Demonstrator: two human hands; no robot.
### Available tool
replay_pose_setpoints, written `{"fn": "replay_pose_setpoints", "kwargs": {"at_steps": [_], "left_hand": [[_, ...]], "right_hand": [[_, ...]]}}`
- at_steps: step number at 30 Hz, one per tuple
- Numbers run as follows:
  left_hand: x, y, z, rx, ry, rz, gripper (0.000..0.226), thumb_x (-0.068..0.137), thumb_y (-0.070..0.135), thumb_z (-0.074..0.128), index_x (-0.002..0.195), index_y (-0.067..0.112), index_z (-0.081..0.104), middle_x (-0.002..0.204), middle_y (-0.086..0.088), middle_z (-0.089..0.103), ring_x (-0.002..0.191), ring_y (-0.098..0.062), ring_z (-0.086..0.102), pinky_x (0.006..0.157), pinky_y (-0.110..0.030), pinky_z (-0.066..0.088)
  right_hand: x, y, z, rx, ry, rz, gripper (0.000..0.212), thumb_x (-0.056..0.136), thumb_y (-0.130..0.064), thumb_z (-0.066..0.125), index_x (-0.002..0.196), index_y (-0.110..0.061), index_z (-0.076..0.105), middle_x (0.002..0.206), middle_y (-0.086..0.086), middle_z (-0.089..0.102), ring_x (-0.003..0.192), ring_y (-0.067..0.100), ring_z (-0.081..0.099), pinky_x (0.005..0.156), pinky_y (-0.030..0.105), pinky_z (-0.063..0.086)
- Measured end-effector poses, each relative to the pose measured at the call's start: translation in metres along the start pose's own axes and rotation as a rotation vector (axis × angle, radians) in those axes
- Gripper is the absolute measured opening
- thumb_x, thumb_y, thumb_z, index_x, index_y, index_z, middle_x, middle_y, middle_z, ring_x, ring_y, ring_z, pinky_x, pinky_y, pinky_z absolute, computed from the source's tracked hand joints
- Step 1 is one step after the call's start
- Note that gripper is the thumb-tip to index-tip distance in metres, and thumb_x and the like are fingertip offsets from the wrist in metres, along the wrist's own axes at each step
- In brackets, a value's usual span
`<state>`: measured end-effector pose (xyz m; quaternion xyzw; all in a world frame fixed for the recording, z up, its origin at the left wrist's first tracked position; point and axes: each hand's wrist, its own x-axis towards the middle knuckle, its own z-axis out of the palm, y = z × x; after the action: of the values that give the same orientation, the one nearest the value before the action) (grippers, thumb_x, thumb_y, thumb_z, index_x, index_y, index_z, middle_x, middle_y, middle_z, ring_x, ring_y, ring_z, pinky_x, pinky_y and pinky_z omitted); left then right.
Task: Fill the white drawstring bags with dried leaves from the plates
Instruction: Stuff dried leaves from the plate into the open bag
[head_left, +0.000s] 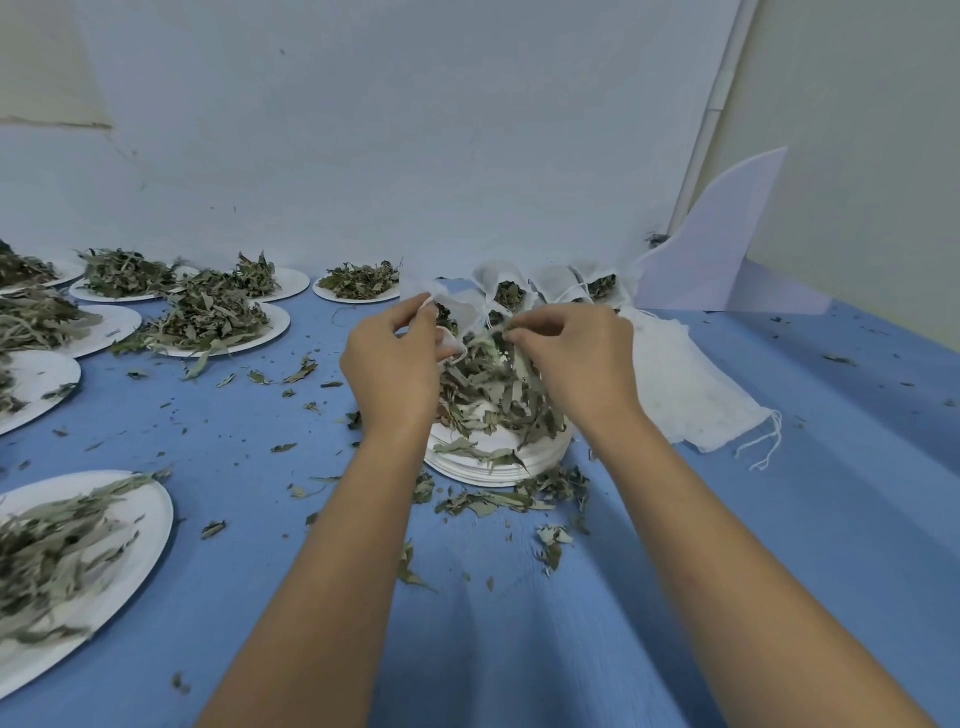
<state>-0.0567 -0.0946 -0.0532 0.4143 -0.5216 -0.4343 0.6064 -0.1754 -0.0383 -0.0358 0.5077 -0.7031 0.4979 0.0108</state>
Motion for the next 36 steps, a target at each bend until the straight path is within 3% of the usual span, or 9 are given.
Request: {"fn": "replay_pose_setpoints", "kwargs": {"at_steps": [7, 12, 15, 19, 23, 27, 31, 33, 36], "left_hand": [[-0.001, -0.004, 0.002, 0.07, -0.012, 0.015, 0.021, 0.094, 0.021, 0.058, 0.112, 0.017, 0.07, 0.08, 0.001, 0.069, 0.055, 0.001, 0.064, 0.073, -0.043, 0.059], [-0.003, -0.005, 0.005, 0.122, -0.047, 0.036, 0.023, 0.095, 0.022, 0.057, 0.114, 0.018, 0.069, 0.095, -0.008, 0.072, 0.054, 0.0, 0.065, 0.072, -0.042, 0.058], [-0.003, -0.005, 0.005, 0.138, -0.049, 0.041, 0.023, 0.096, 0.024, 0.056, 0.115, 0.019, 0.069, 0.099, -0.009, 0.071, 0.056, -0.003, 0.067, 0.067, -0.038, 0.058], [-0.003, -0.007, 0.005, 0.164, -0.035, 0.079, 0.023, 0.096, 0.026, 0.055, 0.114, 0.022, 0.069, 0.099, -0.008, 0.068, 0.051, 0.0, 0.064, 0.04, -0.014, 0.041], [-0.004, -0.004, 0.006, 0.152, -0.018, 0.096, 0.023, 0.096, 0.024, 0.056, 0.113, 0.02, 0.069, 0.069, 0.009, 0.064, 0.049, 0.001, 0.063, 0.044, -0.01, 0.042], [-0.005, -0.002, 0.009, 0.139, -0.008, 0.09, 0.022, 0.095, 0.025, 0.057, 0.112, 0.02, 0.07, 0.068, 0.011, 0.063, 0.058, -0.008, 0.067, 0.055, -0.015, 0.047], [-0.007, -0.001, 0.012, 0.074, -0.028, 0.045, 0.017, 0.094, 0.025, 0.058, 0.102, 0.024, 0.073, 0.059, 0.016, 0.06, 0.048, 0.001, 0.059, 0.063, -0.019, 0.052], [-0.008, 0.0, 0.013, 0.045, -0.09, 0.024, 0.016, 0.093, 0.026, 0.058, 0.095, 0.027, 0.074, 0.054, 0.013, 0.06, 0.05, -0.001, 0.056, 0.066, -0.025, 0.052], [-0.011, 0.003, 0.015, 0.022, -0.179, 0.041, 0.016, 0.092, 0.026, 0.06, 0.094, 0.029, 0.075, 0.062, 0.013, 0.064, 0.061, -0.001, 0.059, 0.063, -0.016, 0.048]], "right_hand": [[0.003, 0.003, -0.005, 0.085, 0.007, 0.071, 0.012, 0.081, -0.017, 0.073, 0.093, -0.016, 0.077, 0.079, -0.007, 0.07, 0.066, -0.012, 0.055, 0.067, -0.002, 0.042], [0.007, -0.002, -0.009, 0.411, 0.02, 0.198, 0.011, 0.075, -0.019, 0.079, 0.086, -0.022, 0.076, 0.08, -0.008, 0.073, 0.079, 0.006, 0.069, 0.084, 0.028, 0.055], [0.007, -0.005, -0.009, 0.57, 0.028, 0.209, 0.013, 0.075, -0.015, 0.079, 0.087, -0.019, 0.076, 0.081, -0.006, 0.074, 0.077, 0.006, 0.069, 0.077, 0.023, 0.055], [0.006, -0.011, -0.009, 0.748, -0.045, 0.178, 0.012, 0.077, -0.006, 0.076, 0.082, -0.017, 0.075, 0.075, -0.006, 0.074, 0.072, 0.006, 0.068, 0.066, 0.016, 0.052], [0.004, -0.009, -0.004, 0.622, -0.095, 0.194, 0.012, 0.075, -0.009, 0.078, 0.078, -0.02, 0.074, 0.072, -0.005, 0.073, 0.066, 0.005, 0.066, 0.065, 0.017, 0.051], [0.0, -0.006, 0.005, 0.429, -0.09, 0.15, 0.01, 0.075, -0.017, 0.078, 0.076, -0.027, 0.075, 0.073, -0.008, 0.073, 0.067, 0.003, 0.066, 0.074, 0.025, 0.055], [-0.002, -0.007, 0.011, 0.38, -0.077, 0.171, 0.008, 0.075, -0.018, 0.077, 0.078, -0.025, 0.075, 0.077, -0.006, 0.074, 0.08, 0.011, 0.07, 0.086, 0.038, 0.055], [-0.002, -0.006, 0.012, 0.361, -0.014, 0.189, 0.007, 0.076, -0.019, 0.076, 0.079, -0.025, 0.075, 0.077, -0.007, 0.073, 0.08, 0.011, 0.069, 0.086, 0.038, 0.055], [-0.001, -0.004, 0.01, 0.333, 0.071, 0.205, 0.007, 0.077, -0.019, 0.075, 0.084, -0.022, 0.076, 0.076, -0.01, 0.071, 0.079, 0.009, 0.069, 0.085, 0.033, 0.055]]}}
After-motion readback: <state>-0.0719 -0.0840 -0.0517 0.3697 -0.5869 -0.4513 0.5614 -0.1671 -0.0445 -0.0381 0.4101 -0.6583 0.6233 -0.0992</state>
